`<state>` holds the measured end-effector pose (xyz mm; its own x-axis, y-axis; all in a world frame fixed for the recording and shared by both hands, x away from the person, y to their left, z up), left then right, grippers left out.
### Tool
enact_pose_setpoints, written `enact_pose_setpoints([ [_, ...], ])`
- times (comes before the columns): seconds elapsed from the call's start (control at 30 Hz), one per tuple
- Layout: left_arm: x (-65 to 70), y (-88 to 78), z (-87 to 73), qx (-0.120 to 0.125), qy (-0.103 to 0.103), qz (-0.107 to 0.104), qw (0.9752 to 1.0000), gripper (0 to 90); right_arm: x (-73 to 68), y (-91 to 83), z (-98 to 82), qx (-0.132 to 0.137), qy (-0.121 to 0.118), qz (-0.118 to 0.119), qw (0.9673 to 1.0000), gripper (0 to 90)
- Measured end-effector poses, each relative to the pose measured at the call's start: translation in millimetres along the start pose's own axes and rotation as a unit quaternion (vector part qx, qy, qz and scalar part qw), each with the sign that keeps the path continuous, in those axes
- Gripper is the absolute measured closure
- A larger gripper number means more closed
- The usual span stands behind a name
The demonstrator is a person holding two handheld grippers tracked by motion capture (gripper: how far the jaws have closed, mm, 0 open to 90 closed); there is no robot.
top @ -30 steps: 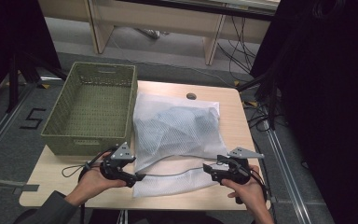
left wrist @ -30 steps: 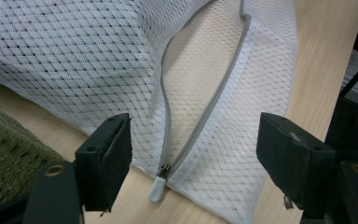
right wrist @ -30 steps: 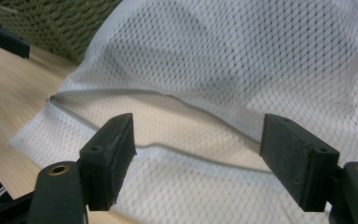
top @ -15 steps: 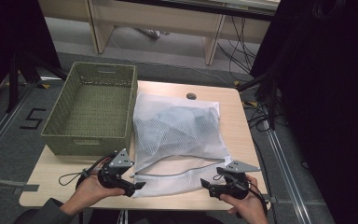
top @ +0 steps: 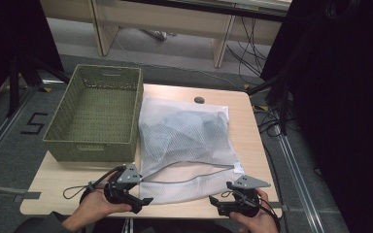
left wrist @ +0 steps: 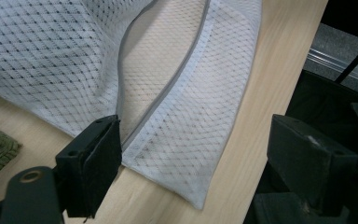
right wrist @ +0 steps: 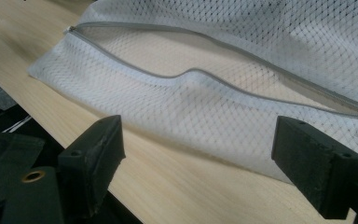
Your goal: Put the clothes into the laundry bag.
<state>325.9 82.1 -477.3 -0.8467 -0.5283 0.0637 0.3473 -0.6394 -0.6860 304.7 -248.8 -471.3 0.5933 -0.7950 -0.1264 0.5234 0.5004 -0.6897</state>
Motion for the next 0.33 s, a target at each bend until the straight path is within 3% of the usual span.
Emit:
enact_pose_setpoints([
  [0.03,-1.9,-0.5,0.5,-0.001,0.009,0.000,1.0000,17.4,0.8,0.7,0.0,0.001,-0.007,0.000,1.0000,18.1],
  [0.1,-2.2,-0.5,0.0,0.000,-0.002,0.003,1.0000,17.4,1.4,2.3,-0.8,0.003,-0.011,-0.002,0.9999,18.3],
  [0.13,-3.4,-1.0,0.3,-0.002,0.006,0.005,1.0000,17.4,1.1,2.9,-1.0,0.003,-0.009,-0.001,1.0000,18.3],
  [0.23,-2.6,-0.2,0.0,-0.003,-0.002,0.005,1.0000,17.4,3.2,3.4,-1.1,-0.002,-0.018,0.001,0.9998,18.4],
  [0.33,-4.5,-0.1,0.2,-0.006,0.007,0.007,0.9999,17.4,3.0,3.5,-1.1,-0.001,-0.017,0.003,0.9998,18.6],
])
Point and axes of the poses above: each handheld gripper's, and its own axes: y roughly forward along the jaws, z roughly out of its top, x roughly to its right, the point moved 3 cm from there along y, roughly forward along the jaws
